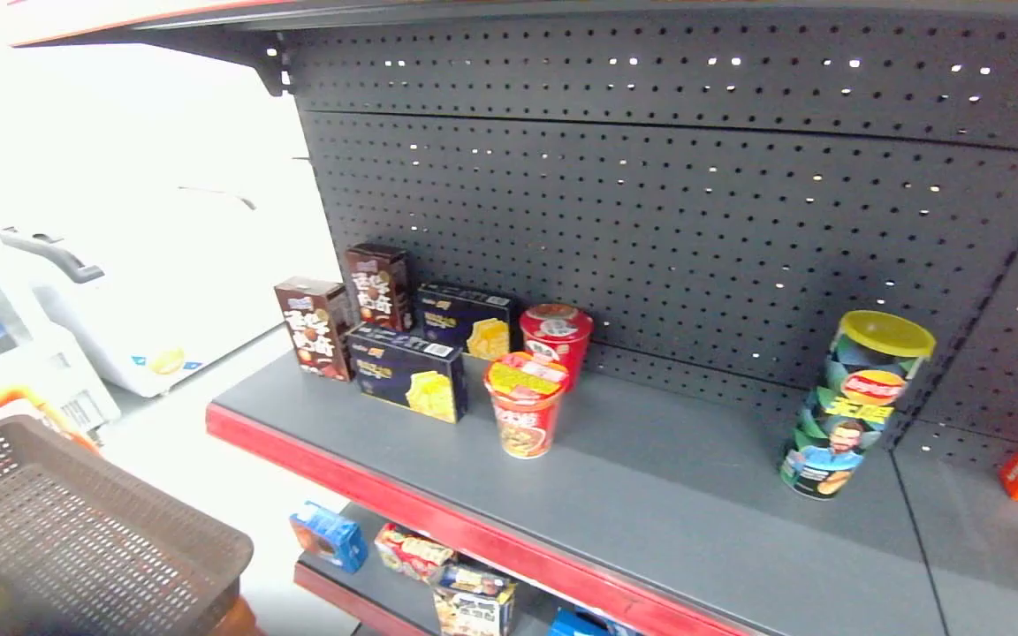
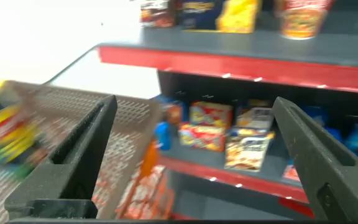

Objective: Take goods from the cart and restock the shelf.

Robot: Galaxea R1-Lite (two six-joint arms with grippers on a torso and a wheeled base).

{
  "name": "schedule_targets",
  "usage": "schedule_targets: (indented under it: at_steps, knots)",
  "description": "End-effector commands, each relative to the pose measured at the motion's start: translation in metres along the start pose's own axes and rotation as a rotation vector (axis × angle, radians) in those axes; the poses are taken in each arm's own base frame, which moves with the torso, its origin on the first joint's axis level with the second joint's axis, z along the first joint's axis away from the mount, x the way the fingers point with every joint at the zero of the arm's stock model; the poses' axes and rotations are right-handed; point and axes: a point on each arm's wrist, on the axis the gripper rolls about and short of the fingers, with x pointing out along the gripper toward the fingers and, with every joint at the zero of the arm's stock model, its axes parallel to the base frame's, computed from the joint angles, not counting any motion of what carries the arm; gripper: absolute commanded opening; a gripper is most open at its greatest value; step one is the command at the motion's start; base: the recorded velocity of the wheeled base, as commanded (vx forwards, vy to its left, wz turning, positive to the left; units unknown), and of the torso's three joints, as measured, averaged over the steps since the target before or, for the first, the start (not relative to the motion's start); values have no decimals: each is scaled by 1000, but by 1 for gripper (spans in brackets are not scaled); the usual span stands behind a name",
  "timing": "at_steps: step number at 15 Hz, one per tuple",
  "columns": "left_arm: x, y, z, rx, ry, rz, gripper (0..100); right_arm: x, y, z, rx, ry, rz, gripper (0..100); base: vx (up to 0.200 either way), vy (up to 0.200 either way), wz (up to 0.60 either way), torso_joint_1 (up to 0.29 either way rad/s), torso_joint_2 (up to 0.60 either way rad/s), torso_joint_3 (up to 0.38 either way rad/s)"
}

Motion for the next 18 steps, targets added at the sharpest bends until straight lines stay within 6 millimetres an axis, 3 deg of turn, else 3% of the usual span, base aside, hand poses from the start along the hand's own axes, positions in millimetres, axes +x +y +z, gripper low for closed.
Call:
schedule_targets:
  at_steps: [1, 10, 11, 12, 14, 16, 17, 18]
  knots:
    - [0, 0, 0, 0, 0, 0, 100, 0, 0, 0, 0, -1, 0, 100, 0, 0, 600, 12, -2, 2]
    - [0, 0, 0, 10, -5, -2, 100, 0, 0, 0, 7, -1, 0, 100, 0, 0, 533, 4, 2, 3]
    - [-3, 1, 12, 14, -45, 52, 100, 0, 0, 0, 6, -1, 0, 100, 0, 0, 0, 0, 0, 0]
    - [-8, 4, 57, 21, -67, 72, 100, 0, 0, 0, 6, -1, 0, 100, 0, 0, 0, 0, 0, 0]
    - [9, 8, 103, 12, 95, 84, 100, 0, 0, 0, 6, -1, 0, 100, 0, 0, 0, 0, 0, 0]
    - [43, 12, 109, 9, 275, 109, 100, 0, 0, 0, 6, -1, 0, 100, 0, 0, 0, 0, 0, 0]
    - [47, 12, 110, 9, 292, 108, 100, 0, 0, 0, 6, -1, 0, 100, 0, 0, 0, 0, 0, 0]
    - [75, 15, 115, -12, 349, 106, 100, 0, 0, 0, 6, -1, 0, 100, 0, 0, 0, 0, 0, 0]
